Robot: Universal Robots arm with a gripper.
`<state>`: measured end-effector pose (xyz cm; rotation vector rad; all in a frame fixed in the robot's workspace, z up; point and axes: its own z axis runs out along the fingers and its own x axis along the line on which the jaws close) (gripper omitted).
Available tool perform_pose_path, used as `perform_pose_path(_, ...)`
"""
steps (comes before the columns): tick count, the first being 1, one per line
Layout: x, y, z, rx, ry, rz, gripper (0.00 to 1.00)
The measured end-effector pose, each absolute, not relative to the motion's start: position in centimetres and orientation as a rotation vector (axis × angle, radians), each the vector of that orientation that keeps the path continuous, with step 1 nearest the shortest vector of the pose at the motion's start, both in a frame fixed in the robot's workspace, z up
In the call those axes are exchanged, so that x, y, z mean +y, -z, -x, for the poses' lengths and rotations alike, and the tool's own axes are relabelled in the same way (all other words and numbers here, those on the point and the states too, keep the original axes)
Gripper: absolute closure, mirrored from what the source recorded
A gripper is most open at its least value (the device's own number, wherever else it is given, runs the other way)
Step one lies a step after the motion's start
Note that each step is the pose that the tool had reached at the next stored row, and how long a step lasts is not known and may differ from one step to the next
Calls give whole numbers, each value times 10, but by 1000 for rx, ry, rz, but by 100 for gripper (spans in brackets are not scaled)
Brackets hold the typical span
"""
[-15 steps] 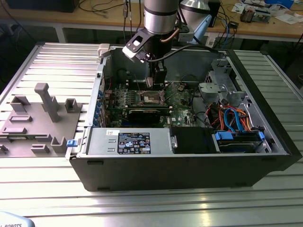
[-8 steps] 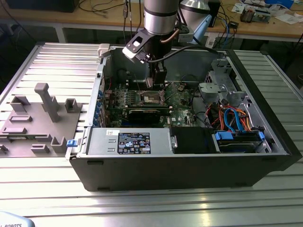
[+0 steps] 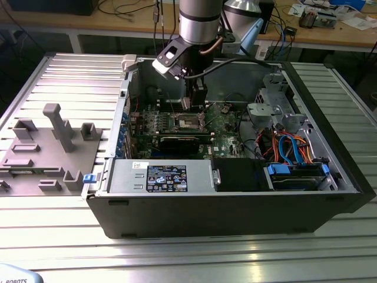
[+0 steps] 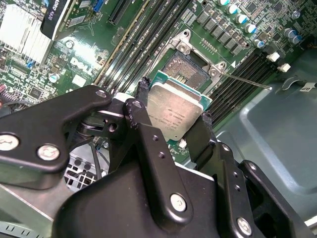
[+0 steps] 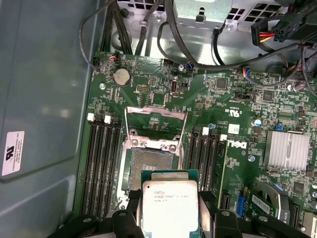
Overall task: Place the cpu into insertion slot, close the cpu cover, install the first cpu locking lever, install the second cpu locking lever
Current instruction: 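Place the cpu into insertion slot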
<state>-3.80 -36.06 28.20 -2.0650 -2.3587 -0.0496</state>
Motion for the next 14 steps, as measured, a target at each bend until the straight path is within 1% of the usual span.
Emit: perform_pose_path(14, -361, -279, 38, -2359, 50, 2065, 45)
